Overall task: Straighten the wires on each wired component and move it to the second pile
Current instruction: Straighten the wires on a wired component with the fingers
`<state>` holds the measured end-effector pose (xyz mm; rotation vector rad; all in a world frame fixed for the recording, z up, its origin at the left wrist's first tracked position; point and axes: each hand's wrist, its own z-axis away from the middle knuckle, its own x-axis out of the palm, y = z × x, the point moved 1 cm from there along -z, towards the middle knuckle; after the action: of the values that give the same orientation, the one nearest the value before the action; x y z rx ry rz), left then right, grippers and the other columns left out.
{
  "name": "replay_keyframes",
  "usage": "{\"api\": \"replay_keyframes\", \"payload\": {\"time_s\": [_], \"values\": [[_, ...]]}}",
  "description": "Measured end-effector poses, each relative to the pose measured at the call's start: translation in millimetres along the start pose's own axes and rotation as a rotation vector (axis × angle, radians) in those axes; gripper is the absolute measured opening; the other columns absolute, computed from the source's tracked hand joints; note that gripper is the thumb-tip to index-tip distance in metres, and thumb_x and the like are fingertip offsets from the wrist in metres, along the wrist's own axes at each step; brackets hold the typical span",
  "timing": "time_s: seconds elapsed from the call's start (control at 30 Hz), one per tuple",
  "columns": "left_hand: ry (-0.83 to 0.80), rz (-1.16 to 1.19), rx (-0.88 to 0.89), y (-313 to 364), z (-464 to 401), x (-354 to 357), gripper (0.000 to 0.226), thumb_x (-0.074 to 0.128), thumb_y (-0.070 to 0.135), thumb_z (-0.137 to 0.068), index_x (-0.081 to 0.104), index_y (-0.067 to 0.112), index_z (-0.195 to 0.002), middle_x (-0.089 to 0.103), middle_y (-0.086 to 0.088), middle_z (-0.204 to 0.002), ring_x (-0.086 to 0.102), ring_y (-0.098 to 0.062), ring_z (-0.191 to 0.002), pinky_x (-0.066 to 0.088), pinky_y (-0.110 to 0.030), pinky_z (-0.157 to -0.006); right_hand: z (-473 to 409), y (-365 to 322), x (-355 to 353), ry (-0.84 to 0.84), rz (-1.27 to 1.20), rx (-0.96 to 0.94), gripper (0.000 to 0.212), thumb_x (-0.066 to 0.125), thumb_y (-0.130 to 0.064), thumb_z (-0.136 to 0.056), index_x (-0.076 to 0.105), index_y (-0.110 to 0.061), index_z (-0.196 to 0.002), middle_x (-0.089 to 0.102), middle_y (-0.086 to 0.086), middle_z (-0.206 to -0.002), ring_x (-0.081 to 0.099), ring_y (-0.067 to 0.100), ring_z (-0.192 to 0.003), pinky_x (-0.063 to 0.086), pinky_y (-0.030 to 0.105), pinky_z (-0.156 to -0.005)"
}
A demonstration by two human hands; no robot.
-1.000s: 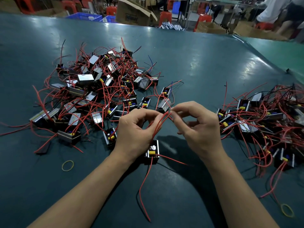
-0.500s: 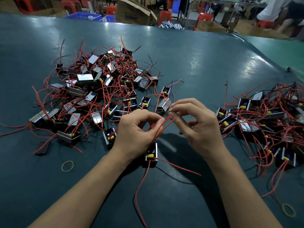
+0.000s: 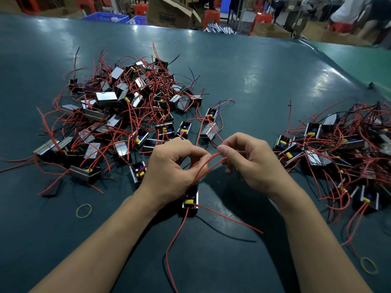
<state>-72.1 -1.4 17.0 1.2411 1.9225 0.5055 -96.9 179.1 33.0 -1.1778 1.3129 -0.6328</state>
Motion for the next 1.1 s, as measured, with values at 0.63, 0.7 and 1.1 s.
{"api": "replay_keyframes", "payload": {"time_s": [0.63, 0.7, 1.1], "values": [[0.08, -0.228, 0.071, -2, 1, -3, 0.005, 0.076, 0.009, -0.079, 0.075, 0.009, -0.074, 0.064, 0.002, -0.064, 0.053, -0.017, -0.062, 0.045, -0.039, -0.065, 8, -12, 18, 0.243, 0.553, -0.343, 0.017, 0.065, -0.021, -0.091, 0.067, -0.009, -0.08, 0.057, -0.003, -0.063, 0.05, 0.019, -0.055, 0.045, 0.034, -0.056], [0.093, -0.195, 0.046, -3, 0, -4, 0.004, 0.076, 0.008, -0.078, 0.075, 0.009, -0.074, 0.064, 0.002, -0.064, 0.051, -0.013, -0.062, 0.045, -0.036, -0.065, 7, -11, 8, 0.181, 0.528, -0.405, 0.009, 0.071, -0.013, -0.087, 0.071, -0.01, -0.095, 0.062, -0.004, -0.076, 0.055, 0.017, -0.062, 0.049, 0.033, -0.061], [0.033, -0.087, 0.061, 0, 1, -4, 0.004, 0.076, 0.005, -0.079, 0.075, 0.004, -0.075, 0.063, -0.002, -0.064, 0.057, -0.02, -0.062, 0.047, -0.036, -0.063, 5, -3, -1, 0.088, 0.325, -0.364, 0.016, 0.061, -0.017, -0.091, 0.073, -0.007, -0.089, 0.064, 0.001, -0.067, 0.057, 0.013, -0.058, 0.044, 0.013, -0.058]]}}
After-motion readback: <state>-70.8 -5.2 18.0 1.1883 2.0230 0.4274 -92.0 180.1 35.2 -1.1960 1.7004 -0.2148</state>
